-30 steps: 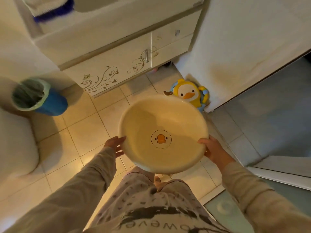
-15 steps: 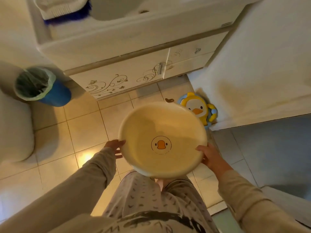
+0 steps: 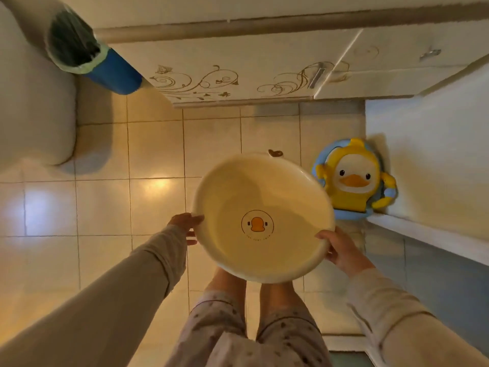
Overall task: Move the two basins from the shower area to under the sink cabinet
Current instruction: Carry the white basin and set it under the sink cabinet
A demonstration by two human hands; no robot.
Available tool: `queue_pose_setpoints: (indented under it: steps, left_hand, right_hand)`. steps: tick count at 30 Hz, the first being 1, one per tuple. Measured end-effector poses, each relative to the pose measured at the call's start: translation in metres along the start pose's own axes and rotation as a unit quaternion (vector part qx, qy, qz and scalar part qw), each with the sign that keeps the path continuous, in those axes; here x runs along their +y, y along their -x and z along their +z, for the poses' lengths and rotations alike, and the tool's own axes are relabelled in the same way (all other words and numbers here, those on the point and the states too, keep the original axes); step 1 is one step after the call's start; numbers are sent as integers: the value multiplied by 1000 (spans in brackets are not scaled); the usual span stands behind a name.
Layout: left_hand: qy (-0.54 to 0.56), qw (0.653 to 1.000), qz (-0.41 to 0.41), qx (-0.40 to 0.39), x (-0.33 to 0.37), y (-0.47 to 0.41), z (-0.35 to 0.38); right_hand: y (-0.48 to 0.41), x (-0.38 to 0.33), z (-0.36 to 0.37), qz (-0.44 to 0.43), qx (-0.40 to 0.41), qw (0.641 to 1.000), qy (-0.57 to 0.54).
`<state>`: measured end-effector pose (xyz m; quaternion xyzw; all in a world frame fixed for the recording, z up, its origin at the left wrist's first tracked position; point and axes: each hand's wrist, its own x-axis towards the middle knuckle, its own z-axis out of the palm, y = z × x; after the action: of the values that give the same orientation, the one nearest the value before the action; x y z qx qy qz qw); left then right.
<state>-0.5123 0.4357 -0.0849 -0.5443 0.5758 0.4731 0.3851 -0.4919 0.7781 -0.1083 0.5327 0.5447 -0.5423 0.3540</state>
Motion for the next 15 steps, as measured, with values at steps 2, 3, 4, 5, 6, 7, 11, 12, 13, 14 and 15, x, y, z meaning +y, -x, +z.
queue_pose_setpoints:
  steps: [2,3,4,5,6,7,11,12,13,14,15]
  left_hand:
    - [6,1000,-16,14,-4,-31,13]
    - [12,1000,-24,17,-4,-49,21]
    - [20,999,-30,19,-5,-70,29]
    - [30,999,-33,21,-5,-93,37]
    - [38,999,-33,20,-4,-116,45]
    - [41,999,-31,17,-3,-140,54]
    - [53,999,2,-6,16,-232,86]
    - [62,998,15,-9,23,-251,92]
    - [76,997,29,-8,31,-270,96]
    - [91,995,44,-6,40,-289,101]
    - [106,993,54,-5,49,-307,105]
  right_hand:
    - [-40,-8,5,-7,0,1000,27]
    - [-62,-10,9,-9,1,999,37]
    - [-87,-12,12,-11,2,999,43]
    - [-115,-14,17,-14,2,999,48]
    - [-141,-16,21,-13,4,999,52]
    - [-166,-17,25,-13,10,999,51]
    - [-261,-17,40,-44,15,999,26]
    - [-279,-19,46,-58,4,998,22]
    - [-298,-23,53,-73,-10,997,9]
    - [-318,-29,60,-84,-18,996,0]
    - [-338,-38,67,-92,-17,996,5]
